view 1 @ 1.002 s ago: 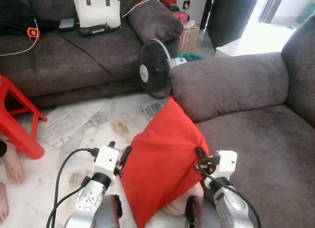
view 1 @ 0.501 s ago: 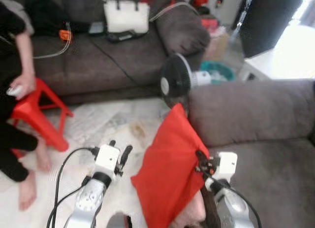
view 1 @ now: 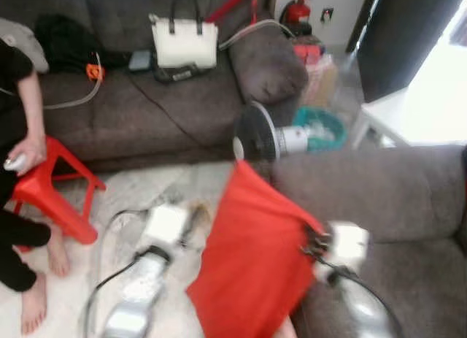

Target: Move the pillow to the sofa from floor

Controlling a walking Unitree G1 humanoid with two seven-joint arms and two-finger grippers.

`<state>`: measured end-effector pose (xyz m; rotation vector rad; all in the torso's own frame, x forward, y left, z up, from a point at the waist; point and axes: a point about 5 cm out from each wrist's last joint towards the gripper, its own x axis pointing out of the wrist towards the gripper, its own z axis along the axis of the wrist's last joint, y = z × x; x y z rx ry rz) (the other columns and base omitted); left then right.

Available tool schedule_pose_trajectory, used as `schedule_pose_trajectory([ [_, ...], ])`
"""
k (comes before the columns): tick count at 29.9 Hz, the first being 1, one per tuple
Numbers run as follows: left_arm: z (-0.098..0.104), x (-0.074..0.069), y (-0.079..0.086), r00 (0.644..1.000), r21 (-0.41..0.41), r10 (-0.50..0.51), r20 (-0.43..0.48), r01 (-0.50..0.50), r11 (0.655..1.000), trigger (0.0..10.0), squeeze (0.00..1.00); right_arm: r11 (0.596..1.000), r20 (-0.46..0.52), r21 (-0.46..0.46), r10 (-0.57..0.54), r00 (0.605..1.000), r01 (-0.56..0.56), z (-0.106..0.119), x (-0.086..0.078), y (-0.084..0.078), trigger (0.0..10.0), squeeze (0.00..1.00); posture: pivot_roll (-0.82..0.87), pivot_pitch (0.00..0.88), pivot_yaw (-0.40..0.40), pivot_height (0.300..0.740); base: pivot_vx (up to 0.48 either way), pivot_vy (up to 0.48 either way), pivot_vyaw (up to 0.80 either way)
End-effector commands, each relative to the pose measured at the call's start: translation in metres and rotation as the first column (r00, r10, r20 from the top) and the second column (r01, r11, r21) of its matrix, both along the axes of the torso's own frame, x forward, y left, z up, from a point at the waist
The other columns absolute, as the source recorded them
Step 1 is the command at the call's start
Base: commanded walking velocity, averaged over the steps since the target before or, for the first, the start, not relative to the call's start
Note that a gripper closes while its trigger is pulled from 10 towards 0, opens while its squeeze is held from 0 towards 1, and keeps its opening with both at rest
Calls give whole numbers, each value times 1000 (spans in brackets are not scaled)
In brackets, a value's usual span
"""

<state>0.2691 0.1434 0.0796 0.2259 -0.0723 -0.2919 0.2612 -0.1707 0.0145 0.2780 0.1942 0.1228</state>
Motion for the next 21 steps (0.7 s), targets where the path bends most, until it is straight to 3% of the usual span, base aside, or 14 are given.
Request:
schedule_pose_trajectory([
  [1,-15,-6,10,996,3,41,-74,-41,999,10000,0,1000,147,2,6,989,-7,28,16,4,10000,0,126,64,-68,740,0,0,0],
  [21,-16,-5,10,996,-10,48,-79,-49,999,10000,0,1000,156,2,3,988,-4,33,22,5,10000,0,126,75,-70,740,0,0,0],
])
